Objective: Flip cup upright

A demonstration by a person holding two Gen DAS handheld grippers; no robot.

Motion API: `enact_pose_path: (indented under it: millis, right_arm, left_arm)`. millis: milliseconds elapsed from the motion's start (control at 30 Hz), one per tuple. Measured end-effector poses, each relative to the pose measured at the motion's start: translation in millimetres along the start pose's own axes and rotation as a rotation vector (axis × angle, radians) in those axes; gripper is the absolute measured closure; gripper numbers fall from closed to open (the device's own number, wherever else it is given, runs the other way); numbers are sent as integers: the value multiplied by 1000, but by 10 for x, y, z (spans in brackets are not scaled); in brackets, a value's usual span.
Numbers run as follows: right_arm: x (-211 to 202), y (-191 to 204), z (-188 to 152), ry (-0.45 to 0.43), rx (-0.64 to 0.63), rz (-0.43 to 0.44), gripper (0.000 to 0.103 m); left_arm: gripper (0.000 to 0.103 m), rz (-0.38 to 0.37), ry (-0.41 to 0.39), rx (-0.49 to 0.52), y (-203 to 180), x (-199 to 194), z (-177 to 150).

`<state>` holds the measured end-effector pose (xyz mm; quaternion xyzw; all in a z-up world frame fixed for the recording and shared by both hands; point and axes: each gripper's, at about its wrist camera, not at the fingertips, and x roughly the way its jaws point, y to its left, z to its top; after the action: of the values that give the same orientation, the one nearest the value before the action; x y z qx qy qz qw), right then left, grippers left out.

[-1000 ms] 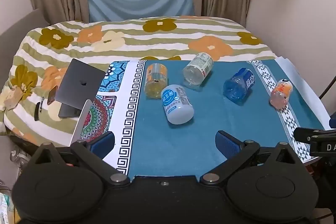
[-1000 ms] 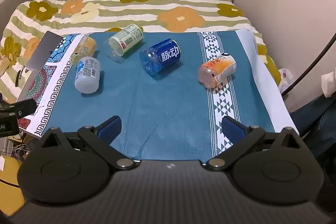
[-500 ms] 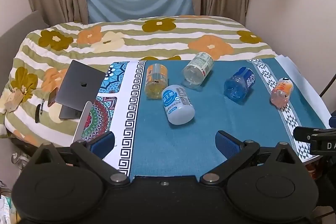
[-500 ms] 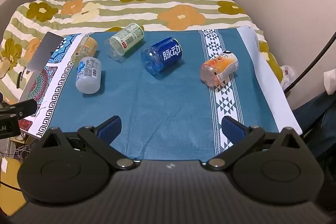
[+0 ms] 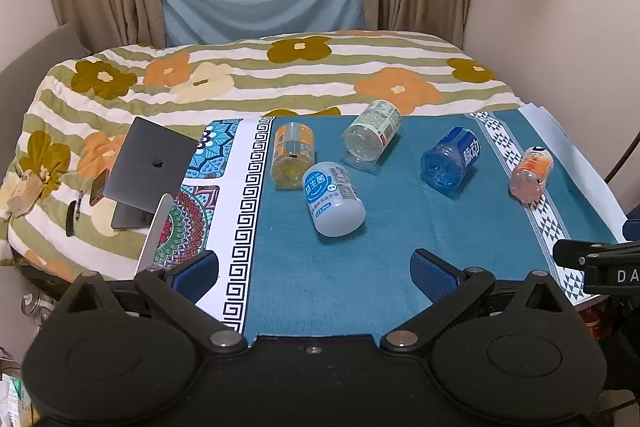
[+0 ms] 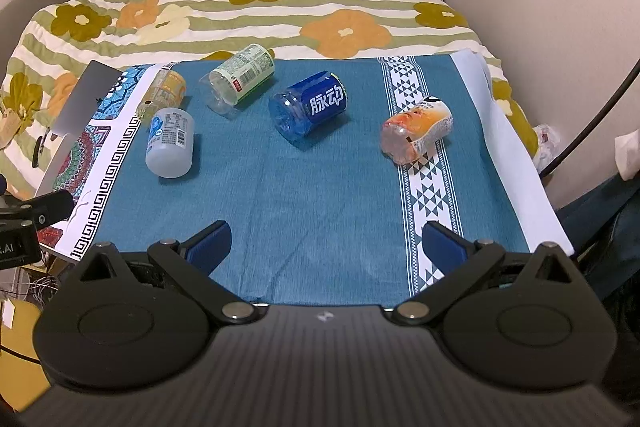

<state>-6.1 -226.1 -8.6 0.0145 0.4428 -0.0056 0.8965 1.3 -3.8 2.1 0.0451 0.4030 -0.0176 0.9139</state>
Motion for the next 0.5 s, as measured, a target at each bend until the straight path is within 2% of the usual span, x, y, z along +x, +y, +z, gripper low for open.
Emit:
enact_pose_path:
  millis: [500]
  right_arm:
    - [8,0,0,1,-2,2,0]
  left_arm:
    - [0,7,0,-12,10,-49,-56]
